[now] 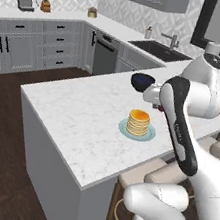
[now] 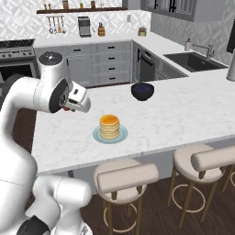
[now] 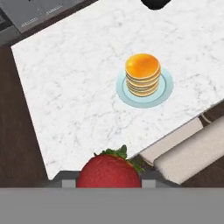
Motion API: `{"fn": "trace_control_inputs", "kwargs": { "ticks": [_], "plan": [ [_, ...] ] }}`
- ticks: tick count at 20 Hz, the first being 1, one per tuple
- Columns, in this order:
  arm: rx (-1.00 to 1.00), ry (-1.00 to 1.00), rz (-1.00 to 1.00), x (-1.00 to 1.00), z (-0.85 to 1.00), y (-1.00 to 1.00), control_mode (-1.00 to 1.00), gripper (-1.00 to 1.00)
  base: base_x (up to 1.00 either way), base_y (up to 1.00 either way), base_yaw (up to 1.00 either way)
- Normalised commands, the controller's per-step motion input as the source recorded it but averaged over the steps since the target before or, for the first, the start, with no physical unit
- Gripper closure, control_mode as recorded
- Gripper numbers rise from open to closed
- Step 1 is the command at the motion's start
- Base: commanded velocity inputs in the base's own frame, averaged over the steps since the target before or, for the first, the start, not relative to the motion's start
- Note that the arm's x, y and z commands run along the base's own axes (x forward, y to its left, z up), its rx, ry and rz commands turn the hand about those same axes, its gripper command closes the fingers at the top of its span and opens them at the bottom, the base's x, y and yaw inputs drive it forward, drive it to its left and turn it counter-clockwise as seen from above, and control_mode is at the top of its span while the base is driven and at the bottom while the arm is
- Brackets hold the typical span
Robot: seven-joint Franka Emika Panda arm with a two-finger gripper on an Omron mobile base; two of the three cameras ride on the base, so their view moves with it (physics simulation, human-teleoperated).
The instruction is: Take the strawberry from the fridge and place it on top of the pancake, located on the dining counter.
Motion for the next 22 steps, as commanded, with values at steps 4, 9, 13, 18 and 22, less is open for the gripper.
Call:
{"fn": "trace_control_inputs", "kwargs": {
  "ticks": [4,9,13,18,22],
  "plan": [
    [0.0,0.23,-0.13,0.62,-0.45,0.0,-1.0,1.0,0.0,0.0,0.0],
    [-0.01,0.06,-0.04,0.64,-0.57,-0.21,-1.0,1.0,0.0,0.0,0.0],
    [0.0,0.08,0.0,0.83,-0.65,-0.6,-1.0,1.0,0.0,0.0,0.0],
    [0.0,0.08,0.0,0.79,-0.7,-0.44,-1.0,1.0,0.0,0.0,0.0],
    [0.0,0.19,0.0,0.93,-0.57,-0.02,-1.0,1.0,0.0,0.0,0.0]
  ]
}}
